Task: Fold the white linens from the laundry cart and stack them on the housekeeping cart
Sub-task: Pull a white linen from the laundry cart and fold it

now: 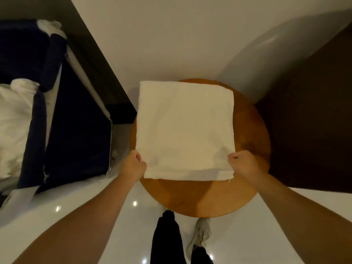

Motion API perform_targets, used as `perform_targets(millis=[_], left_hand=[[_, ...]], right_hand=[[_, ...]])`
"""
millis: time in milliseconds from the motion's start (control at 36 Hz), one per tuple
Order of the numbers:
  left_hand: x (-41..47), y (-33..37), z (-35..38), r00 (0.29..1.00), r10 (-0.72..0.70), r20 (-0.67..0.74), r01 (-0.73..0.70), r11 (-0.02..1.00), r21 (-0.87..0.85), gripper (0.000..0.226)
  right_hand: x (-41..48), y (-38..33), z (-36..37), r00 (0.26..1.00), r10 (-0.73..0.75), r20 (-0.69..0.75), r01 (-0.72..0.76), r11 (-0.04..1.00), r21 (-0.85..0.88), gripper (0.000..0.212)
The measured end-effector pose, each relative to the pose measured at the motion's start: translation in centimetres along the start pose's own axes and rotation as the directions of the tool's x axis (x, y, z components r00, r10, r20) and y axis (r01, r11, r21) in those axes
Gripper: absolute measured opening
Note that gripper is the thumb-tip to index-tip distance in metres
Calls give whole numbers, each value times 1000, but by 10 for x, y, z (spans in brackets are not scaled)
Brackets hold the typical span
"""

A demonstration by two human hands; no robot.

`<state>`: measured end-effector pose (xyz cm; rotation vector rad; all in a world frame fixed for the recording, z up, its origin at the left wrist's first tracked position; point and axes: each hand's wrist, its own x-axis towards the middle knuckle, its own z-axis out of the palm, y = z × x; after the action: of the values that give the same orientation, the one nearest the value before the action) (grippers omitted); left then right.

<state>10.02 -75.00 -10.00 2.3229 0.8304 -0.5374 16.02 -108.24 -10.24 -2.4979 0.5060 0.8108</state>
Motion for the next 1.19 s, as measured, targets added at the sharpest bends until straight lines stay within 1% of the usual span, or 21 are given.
perform_targets(millis=[28,56,83,111,139,194,278,361,417,472,528,583,639,694,750,806,889,944,1000,1111,1194], left_hand=[[5,0,0,999,14,-46,-11,999,47,8],[12,0,1,991,68,-118,-57,994,97,16],[20,1,4,972,158,-175,-132,979,153,28],[26,3,8,945,261,-197,-216,950,224,41],[32,8,11,921,348,-175,-290,912,292,55],[43,22,21,897,439,-56,-386,837,388,79],[58,28,49,907,407,113,-410,786,463,101],[68,16,73,915,354,193,-403,770,494,112],[71,11,79,918,340,205,-396,752,527,110],[75,19,73,912,387,136,-399,758,516,96],[84,34,61,864,504,-12,-450,782,432,76],[104,54,48,785,607,-123,-515,750,415,65],[129,80,36,751,649,-123,-539,709,454,63],[152,104,30,766,638,-78,-519,686,510,62],[172,117,30,798,602,-26,-480,661,577,62],[189,115,36,827,562,-10,-443,662,604,65],[203,104,51,853,521,-33,-416,716,560,70],[209,101,58,850,524,-57,-416,732,540,72],[214,101,60,852,520,-62,-419,748,514,74],[215,93,51,891,438,-119,-359,839,409,78],[204,79,47,917,381,-116,-307,862,403,84]], right_hand=[[3,-4,1,1000,-17,-20,15,995,-97,28],[6,-11,2,998,-52,-44,43,982,-183,26],[10,-18,3,990,-116,-82,91,960,-264,23],[16,-25,5,972,-201,-118,152,930,-333,26],[20,-34,8,952,-277,-131,206,895,-396,35],[25,-54,16,924,-374,-75,300,834,-462,56],[35,-72,41,902,-429,47,398,784,-477,76],[47,-60,68,906,-412,100,404,766,-500,87],[54,-50,77,912,-397,102,391,770,-503,89],[61,-51,78,912,-403,78,383,767,-515,90],[67,-66,71,900,-436,25,383,761,-524,88],[80,-91,61,859,-512,-30,420,736,-532,81],[95,-123,50,813,-580,-58,468,710,-526,76],[112,-154,44,794,-603,-80,479,701,-529,72],[131,-174,43,807,-587,-66,465,701,-541,72],[151,-181,46,823,-567,-26,458,692,-558,75],[173,-172,56,825,-564,-2,458,672,-581,79],[181,-163,61,817,-576,-39,445,671,-593,81],[186,-157,59,818,-571,-73,428,689,-585,84],[191,-149,49,847,-525,-90,385,720,-577,88],[185,-141,48,869,-484,-102,351,749,-562,88]])
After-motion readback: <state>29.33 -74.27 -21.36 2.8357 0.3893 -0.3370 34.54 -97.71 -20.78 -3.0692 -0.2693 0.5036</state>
